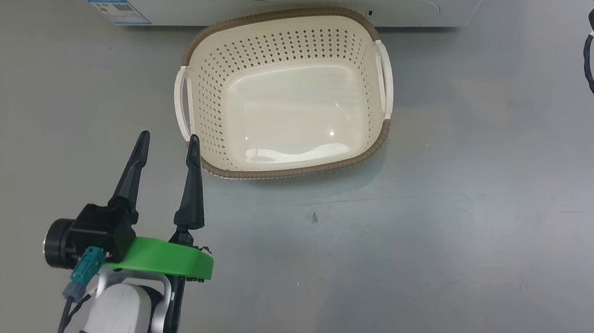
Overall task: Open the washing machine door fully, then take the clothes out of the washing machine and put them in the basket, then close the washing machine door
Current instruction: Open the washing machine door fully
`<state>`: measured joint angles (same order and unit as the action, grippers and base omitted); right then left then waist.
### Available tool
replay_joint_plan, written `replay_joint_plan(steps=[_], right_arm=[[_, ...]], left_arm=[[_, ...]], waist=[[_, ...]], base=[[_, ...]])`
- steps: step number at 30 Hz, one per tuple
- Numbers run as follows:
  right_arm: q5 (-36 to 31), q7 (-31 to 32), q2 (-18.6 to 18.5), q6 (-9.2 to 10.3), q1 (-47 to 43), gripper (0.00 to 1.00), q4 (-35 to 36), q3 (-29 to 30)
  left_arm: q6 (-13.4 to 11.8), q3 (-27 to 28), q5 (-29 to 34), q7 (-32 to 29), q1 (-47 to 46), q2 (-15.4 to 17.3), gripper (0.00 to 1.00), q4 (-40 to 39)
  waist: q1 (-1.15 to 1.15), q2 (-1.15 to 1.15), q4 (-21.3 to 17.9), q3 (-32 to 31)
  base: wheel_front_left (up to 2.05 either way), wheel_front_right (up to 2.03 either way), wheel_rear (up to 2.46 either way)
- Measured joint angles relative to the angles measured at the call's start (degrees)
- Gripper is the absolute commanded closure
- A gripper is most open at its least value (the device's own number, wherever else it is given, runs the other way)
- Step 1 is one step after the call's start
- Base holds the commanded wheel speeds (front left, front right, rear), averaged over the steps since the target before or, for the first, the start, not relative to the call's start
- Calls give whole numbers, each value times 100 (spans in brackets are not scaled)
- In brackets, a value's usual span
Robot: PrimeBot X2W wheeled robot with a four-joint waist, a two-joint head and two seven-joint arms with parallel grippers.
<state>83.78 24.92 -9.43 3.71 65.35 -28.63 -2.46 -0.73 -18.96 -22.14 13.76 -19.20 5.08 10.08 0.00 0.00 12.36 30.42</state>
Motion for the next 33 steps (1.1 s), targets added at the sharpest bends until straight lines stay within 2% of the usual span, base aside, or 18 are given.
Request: replay_joint_plan(steps=[15, 33], right_arm=[[22, 331, -82, -14, 353, 100, -486, -52], [453, 1078, -175, -442, 359, 100, -867, -49]], left_arm=[[12, 11, 7, 45, -152, -49, 0, 165], [54, 78, 26, 68, -255, -80, 0, 372]], waist=[[0, 0, 69, 121], [0, 0, 35, 1]], base=[[0, 0, 0], [0, 0, 0]])
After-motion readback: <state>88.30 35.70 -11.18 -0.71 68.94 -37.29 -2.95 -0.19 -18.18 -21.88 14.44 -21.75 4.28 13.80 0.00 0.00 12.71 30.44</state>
